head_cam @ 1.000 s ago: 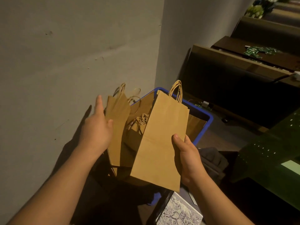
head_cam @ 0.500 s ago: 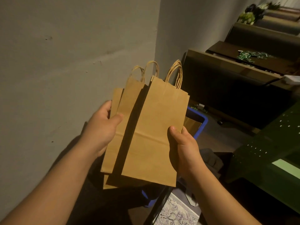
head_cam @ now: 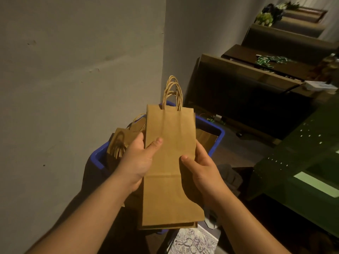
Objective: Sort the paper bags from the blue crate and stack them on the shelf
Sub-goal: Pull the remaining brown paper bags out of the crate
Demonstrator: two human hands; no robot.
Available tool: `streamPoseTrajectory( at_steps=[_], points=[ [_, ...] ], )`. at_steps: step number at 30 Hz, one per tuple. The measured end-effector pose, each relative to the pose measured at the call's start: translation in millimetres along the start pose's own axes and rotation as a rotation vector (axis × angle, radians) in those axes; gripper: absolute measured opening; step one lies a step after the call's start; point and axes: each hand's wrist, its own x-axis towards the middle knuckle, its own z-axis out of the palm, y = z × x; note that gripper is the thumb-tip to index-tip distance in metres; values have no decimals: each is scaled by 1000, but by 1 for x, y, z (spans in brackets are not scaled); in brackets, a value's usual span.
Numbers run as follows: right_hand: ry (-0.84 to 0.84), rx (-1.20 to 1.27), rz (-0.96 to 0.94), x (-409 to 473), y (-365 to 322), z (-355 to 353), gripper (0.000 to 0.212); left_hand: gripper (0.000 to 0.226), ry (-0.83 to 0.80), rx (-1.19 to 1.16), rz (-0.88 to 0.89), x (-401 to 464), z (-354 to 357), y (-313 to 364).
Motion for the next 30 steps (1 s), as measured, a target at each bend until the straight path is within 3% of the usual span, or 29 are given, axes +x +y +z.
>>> streamPoseTrajectory(
  at_steps=[6, 11, 23, 30],
  points=[
    [62, -47, 59, -2, 7, -3, 37, 62, -33, -79, -47, 3, 8, -3],
    [155, -6, 77, -1, 11, -3, 32, 80, -31, 3, -61, 3, 15, -8],
    [174, 46, 102, -1, 15, -4, 30, 75, -78, 93, -57, 13, 12, -17],
    [254, 155, 138, 0, 22, -8, 30, 39, 29, 219, -39, 32, -23, -21]
  ],
)
